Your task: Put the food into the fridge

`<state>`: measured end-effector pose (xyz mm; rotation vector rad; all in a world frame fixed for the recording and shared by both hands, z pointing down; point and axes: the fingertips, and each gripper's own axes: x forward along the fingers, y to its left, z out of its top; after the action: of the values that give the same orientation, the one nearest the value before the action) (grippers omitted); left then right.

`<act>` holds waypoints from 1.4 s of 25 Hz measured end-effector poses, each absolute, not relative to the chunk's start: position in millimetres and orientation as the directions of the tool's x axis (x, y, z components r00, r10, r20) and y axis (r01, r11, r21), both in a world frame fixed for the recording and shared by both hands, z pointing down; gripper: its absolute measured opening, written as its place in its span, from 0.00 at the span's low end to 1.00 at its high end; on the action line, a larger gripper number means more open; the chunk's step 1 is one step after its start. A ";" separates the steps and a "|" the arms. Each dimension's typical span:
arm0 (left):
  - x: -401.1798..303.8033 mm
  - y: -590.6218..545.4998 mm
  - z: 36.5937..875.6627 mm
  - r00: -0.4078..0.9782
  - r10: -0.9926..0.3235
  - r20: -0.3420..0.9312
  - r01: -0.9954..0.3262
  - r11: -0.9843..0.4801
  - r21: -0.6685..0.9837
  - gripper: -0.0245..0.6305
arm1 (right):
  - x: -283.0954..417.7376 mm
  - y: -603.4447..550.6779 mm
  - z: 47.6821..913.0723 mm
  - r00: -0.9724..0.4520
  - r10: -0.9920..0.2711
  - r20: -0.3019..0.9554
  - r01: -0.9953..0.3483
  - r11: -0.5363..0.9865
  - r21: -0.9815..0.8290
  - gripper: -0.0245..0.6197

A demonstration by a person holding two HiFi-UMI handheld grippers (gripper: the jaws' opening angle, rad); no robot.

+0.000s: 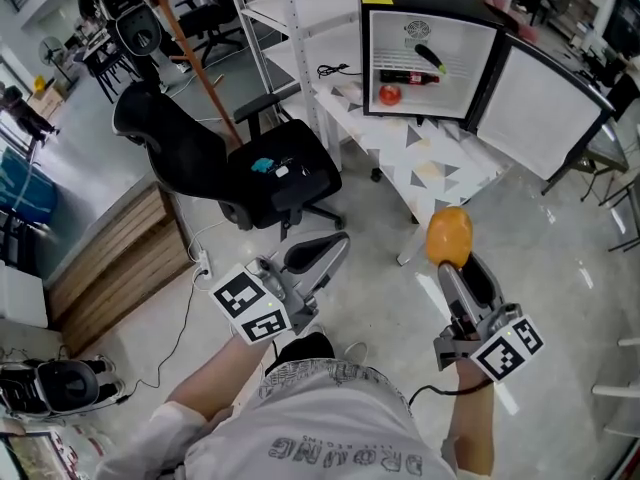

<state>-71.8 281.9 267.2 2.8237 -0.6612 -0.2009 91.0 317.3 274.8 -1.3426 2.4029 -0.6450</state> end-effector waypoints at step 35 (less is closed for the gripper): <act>-35.0 80.4 315.7 0.890 -0.453 -0.051 -0.418 -0.855 0.307 0.05 | 126.9 126.1 326.0 -0.500 -0.865 0.033 -0.734 0.403 -0.547 0.40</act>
<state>-35.0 80.4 315.7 2.7688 -0.6520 -0.1748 126.9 126.1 326.0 -1.4045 2.4065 -0.7420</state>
